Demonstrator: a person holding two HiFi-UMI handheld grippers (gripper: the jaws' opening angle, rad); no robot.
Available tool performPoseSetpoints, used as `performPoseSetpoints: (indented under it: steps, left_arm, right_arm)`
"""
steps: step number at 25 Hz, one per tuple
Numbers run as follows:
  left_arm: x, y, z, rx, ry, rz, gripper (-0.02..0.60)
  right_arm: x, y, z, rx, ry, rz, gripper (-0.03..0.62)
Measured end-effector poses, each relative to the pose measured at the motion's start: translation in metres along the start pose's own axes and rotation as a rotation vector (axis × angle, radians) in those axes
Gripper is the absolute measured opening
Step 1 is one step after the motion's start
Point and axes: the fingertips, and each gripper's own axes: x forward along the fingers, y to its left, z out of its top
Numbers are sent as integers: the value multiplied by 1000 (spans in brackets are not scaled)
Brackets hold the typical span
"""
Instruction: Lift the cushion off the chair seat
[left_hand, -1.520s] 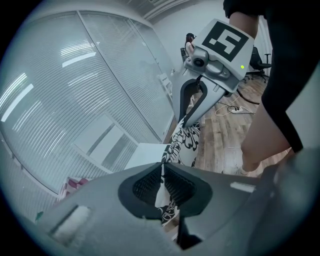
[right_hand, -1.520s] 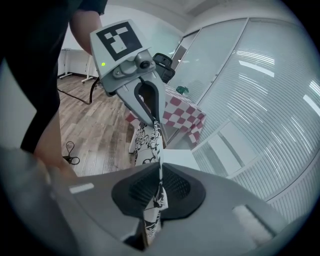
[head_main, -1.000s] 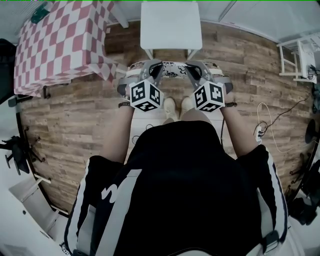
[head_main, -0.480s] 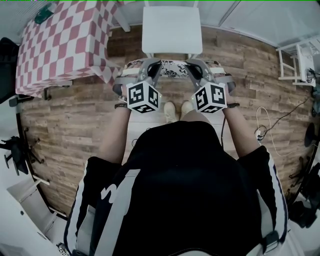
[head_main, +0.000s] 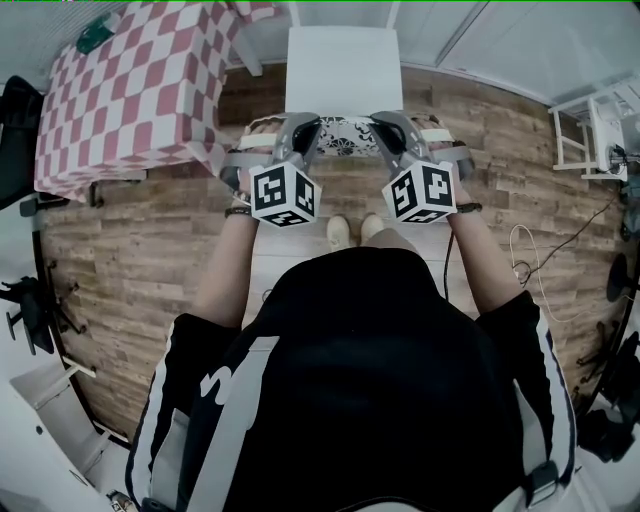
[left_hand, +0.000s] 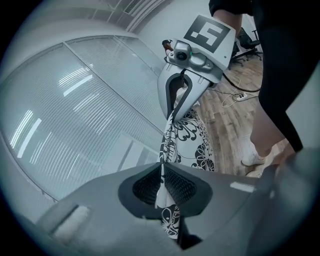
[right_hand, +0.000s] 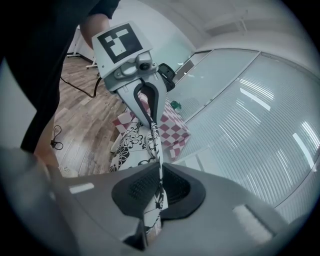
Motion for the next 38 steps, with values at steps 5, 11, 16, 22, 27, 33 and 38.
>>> performPoseSetpoints:
  steps: [5, 11, 16, 22, 27, 33, 38]
  left_arm:
    - [-3, 16, 9, 35, -7, 30, 17]
    - [-9, 35, 21, 65, -24, 65, 17]
    - [-14, 49, 26, 90, -27, 94, 17]
    - [-18, 67, 36, 118, -33, 126, 17]
    - [-21, 80, 42, 131, -40, 147, 17]
    - [-24, 98, 47, 141, -42, 176, 17]
    - [-26, 107, 51, 142, -49, 188, 17]
  right_arm:
    - [-5, -17, 3, -22, -2, -30, 8]
    - [-14, -37, 8, -52, -8, -73, 8]
    - [-18, -52, 16, -76, -10, -110, 8]
    - [-23, -71, 19, -81, -22, -143, 8]
    - [-27, -84, 22, -91, -32, -161, 8]
    - [-30, -100, 29, -110, -43, -187, 8]
    - [-32, -111, 31, -117, -54, -211, 8]
